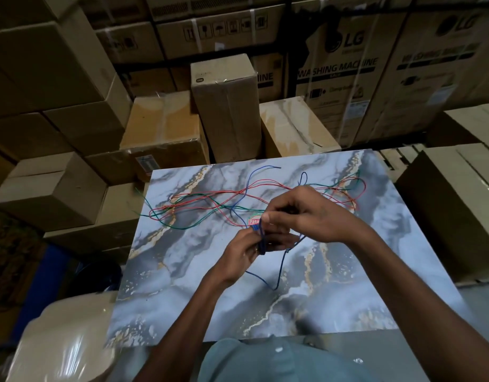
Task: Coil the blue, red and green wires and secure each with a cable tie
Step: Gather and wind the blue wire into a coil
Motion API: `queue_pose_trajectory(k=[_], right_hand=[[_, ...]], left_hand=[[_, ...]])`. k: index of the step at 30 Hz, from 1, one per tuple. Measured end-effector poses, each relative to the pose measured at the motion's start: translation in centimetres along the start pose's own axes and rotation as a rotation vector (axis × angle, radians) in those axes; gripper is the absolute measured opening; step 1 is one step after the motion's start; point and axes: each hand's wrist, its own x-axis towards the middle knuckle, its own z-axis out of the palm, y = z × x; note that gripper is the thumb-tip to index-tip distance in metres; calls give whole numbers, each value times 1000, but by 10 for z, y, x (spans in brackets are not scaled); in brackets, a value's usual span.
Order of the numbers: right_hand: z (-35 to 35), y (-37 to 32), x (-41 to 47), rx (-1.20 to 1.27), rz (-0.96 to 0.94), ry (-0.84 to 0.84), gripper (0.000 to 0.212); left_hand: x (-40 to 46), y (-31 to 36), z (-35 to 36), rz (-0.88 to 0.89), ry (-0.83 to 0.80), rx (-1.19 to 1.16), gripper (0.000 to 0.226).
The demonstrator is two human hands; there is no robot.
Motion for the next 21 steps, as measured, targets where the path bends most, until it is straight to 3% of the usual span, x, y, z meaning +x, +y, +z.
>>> queue_pose_trajectory(k=[9, 14, 17, 21], right_hand=[[-12, 10, 21, 43, -10, -44, 22], [-6, 35, 30, 174, 61, 84, 17], [11, 53, 30, 391, 197, 142, 22], [44, 73, 30, 580, 351, 107, 30]], left_hand=[[-5, 3, 4, -52, -258, -63, 41], [-9, 11, 7, -83, -274, -166, 35], [-12, 14, 8, -71, -217, -263, 36], [-13, 21, 8, 1, 13, -419, 38]])
